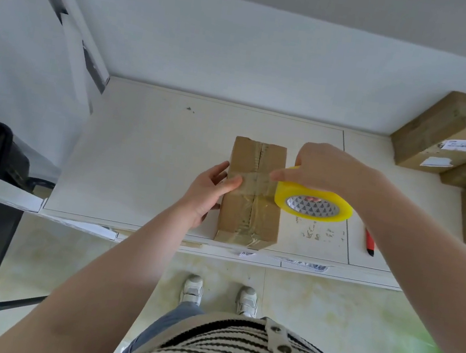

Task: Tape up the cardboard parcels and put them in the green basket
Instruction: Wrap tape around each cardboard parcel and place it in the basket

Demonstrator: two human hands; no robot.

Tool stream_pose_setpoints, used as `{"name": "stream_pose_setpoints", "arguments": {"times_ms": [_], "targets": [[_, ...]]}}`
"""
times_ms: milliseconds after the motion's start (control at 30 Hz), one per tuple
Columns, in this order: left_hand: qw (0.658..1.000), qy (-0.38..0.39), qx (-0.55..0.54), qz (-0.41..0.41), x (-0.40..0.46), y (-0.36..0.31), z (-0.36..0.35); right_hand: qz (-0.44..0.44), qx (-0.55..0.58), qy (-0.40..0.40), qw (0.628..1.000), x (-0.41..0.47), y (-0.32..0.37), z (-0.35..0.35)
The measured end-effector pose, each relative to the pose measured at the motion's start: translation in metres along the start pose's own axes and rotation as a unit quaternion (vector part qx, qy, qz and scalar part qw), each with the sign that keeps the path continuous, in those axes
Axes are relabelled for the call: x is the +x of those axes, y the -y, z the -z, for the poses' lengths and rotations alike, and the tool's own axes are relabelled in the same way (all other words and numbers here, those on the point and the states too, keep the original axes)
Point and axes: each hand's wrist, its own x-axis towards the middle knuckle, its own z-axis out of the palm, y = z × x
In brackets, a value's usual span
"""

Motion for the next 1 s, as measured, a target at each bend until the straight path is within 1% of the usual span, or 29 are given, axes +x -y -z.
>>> {"name": "stream_pose_setpoints", "arguments": {"times_ms": [100, 167, 267, 567, 700, 767, 800, 833, 867, 900, 933, 967, 1000], "targets": [[1.0, -0.004, 0.0, -0.005, 0.001, -0.001, -0.001, -0.013, 0.025, -0.002, 1.0, 0.003, -0.005, -0.005], [1.0, -0.009, 0.0, -0.005, 0.001, -0.001, 0.0, -0.029, 0.008, 0.002, 1.0, 0.006, -0.01, -0.008], [1.0, -0.013, 0.008, -0.004, 0.001, -0.001, 0.0, -0.054, -0.022, 0.036, 0.998, 0.012, -0.019, -0.016], [0.999, -0.022, 0.03, -0.01, -0.001, -0.002, 0.0, -0.089, 0.073, 0.093, 0.989, 0.032, -0.044, -0.056], [0.999, -0.018, 0.036, -0.021, -0.001, -0.003, 0.001, -0.106, 0.095, 0.122, 0.982, 0.039, -0.048, -0.067], [0.996, -0.024, 0.07, -0.041, -0.003, -0.004, -0.001, -0.111, 0.105, 0.128, 0.98, 0.041, -0.05, -0.07], [0.992, -0.034, 0.11, -0.058, -0.004, -0.005, -0.003, -0.111, 0.103, 0.13, 0.98, 0.041, -0.051, -0.07], [0.981, -0.047, 0.17, -0.075, -0.004, -0.007, -0.005, -0.109, 0.097, 0.132, 0.98, 0.041, -0.051, -0.07], [0.96, -0.061, 0.257, -0.094, -0.003, -0.009, -0.008, -0.108, 0.093, 0.135, 0.981, 0.041, -0.052, -0.07], [0.923, -0.078, 0.36, -0.113, -0.003, -0.011, -0.012, -0.107, 0.089, 0.136, 0.981, 0.041, -0.052, -0.07], [0.873, -0.102, 0.456, -0.139, -0.002, -0.014, -0.019, -0.106, 0.085, 0.136, 0.981, 0.042, -0.052, -0.07], [0.822, -0.123, 0.529, -0.173, -0.001, -0.015, -0.029, -0.104, 0.082, 0.134, 0.982, 0.042, -0.052, -0.07], [0.779, -0.136, 0.577, -0.205, 0.001, -0.016, -0.04, -0.101, 0.08, 0.133, 0.983, 0.042, -0.052, -0.069]]}}
